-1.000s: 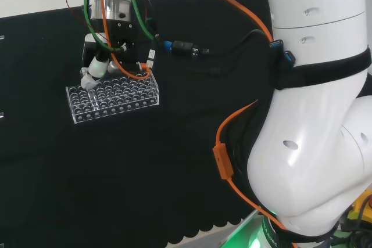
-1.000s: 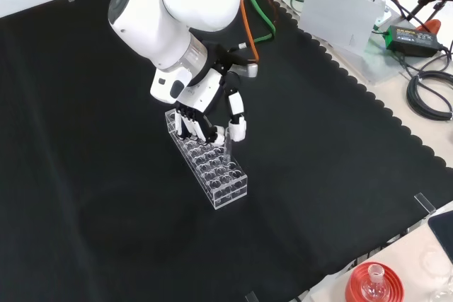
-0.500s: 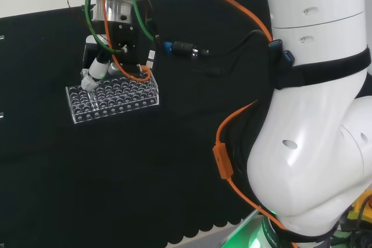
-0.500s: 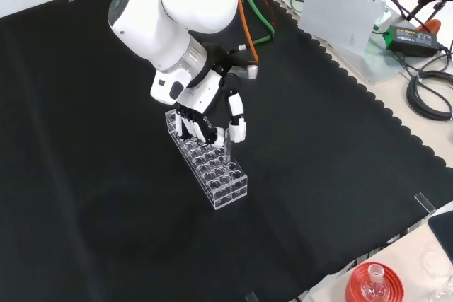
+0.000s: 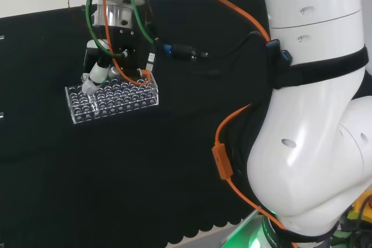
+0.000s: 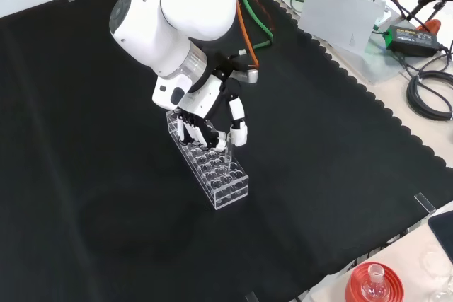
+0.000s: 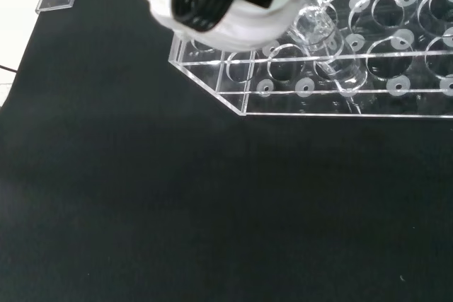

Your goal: Put the test tube back in the rack.

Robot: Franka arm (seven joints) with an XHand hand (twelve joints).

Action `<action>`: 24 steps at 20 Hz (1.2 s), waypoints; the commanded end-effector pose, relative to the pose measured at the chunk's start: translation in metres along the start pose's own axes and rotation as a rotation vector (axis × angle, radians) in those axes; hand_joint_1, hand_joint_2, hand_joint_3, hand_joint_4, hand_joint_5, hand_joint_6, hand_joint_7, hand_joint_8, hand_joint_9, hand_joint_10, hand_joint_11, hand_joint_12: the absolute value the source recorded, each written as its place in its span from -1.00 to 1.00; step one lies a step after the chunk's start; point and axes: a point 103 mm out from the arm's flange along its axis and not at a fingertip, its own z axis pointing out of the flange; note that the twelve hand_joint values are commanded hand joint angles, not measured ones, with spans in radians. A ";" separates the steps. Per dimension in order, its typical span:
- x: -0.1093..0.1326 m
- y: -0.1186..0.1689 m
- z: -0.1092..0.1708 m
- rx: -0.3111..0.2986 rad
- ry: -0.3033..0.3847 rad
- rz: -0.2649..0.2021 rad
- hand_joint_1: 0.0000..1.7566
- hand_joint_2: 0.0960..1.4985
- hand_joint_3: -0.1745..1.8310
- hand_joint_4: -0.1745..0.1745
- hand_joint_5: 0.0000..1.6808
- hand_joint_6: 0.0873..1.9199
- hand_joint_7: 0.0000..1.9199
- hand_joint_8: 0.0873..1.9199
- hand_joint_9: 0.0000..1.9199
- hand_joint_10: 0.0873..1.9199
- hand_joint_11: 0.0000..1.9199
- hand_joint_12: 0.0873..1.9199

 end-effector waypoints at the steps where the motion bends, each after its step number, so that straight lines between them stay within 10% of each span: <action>1: 0.000 0.002 0.002 0.003 0.003 0.001 0.36 -0.11 -0.25 -1.00 0.45 -0.31 0.45 -0.46 0.15 -0.41 -0.29 0.33; 5: -0.001 0.005 0.001 0.023 0.028 -0.013 0.33 0.00 -0.35 -0.73 0.38 -0.23 0.38 -0.42 0.11 -0.39 -0.31 0.35; 12: -0.002 0.003 -0.008 0.016 0.034 -0.030 0.20 -0.41 -0.15 -0.08 -0.63 -0.16 -0.41 -0.07 -0.41 -0.06 -0.83 0.58; 24: 0.014 -0.018 -0.049 -0.078 -0.027 -0.070 0.18 -0.43 -0.17 0.04 -0.70 -0.32 -0.49 -0.06 -0.49 -0.03 -0.91 0.61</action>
